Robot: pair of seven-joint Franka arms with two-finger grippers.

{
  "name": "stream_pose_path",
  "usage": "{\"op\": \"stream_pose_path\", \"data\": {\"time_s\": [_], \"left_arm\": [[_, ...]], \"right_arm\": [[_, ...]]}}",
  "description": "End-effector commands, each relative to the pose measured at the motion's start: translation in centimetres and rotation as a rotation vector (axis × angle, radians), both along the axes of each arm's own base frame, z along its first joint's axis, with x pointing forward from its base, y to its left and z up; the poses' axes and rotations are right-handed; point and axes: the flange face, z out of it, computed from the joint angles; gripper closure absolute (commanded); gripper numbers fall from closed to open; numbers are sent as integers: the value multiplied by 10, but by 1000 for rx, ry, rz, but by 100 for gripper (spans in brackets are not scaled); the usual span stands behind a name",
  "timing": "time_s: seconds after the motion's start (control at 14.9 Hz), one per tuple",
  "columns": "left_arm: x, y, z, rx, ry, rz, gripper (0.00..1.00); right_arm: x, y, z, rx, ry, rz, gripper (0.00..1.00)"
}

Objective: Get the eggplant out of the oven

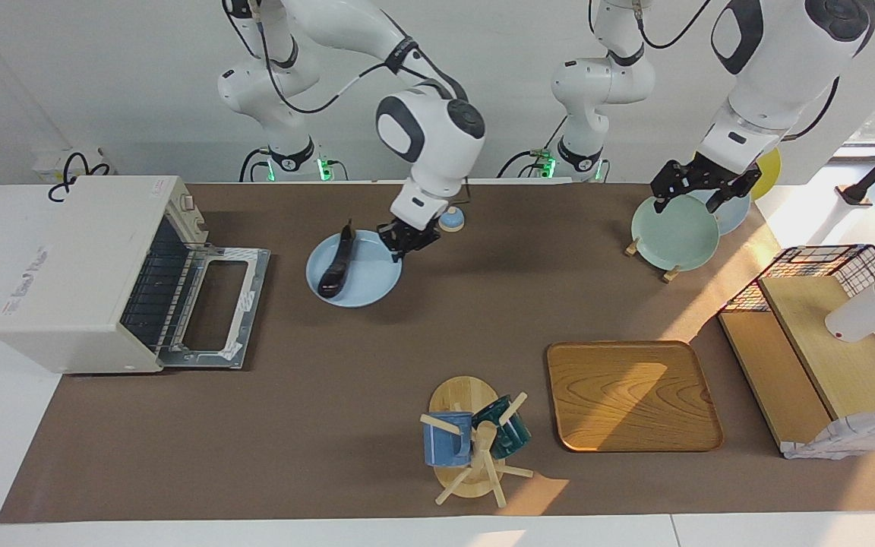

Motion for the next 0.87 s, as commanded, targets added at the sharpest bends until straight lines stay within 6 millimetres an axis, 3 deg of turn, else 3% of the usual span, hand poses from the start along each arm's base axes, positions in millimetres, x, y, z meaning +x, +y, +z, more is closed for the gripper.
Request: {"op": "stream_pose_path", "data": {"time_s": [0.0, 0.13, 0.27, 0.54, 0.6, 0.8], "left_arm": [[-3, 10, 8, -2, -24, 29, 0], [1, 12, 8, -2, -50, 38, 0], [3, 22, 9, -2, -61, 55, 0], [6, 21, 9, -4, -79, 50, 0], [6, 21, 9, -4, -85, 47, 0], [8, 21, 7, -5, -98, 44, 0]], "right_arm": [[9, 40, -33, 70, -9, -83, 100], [3, 62, -41, 129, -40, -113, 100], [1, 68, -43, 174, -47, -122, 100], [2, 81, -44, 320, -47, -265, 100], [4, 81, -42, 332, -57, -266, 89], [10, 79, -39, 290, -121, -197, 70]]}}
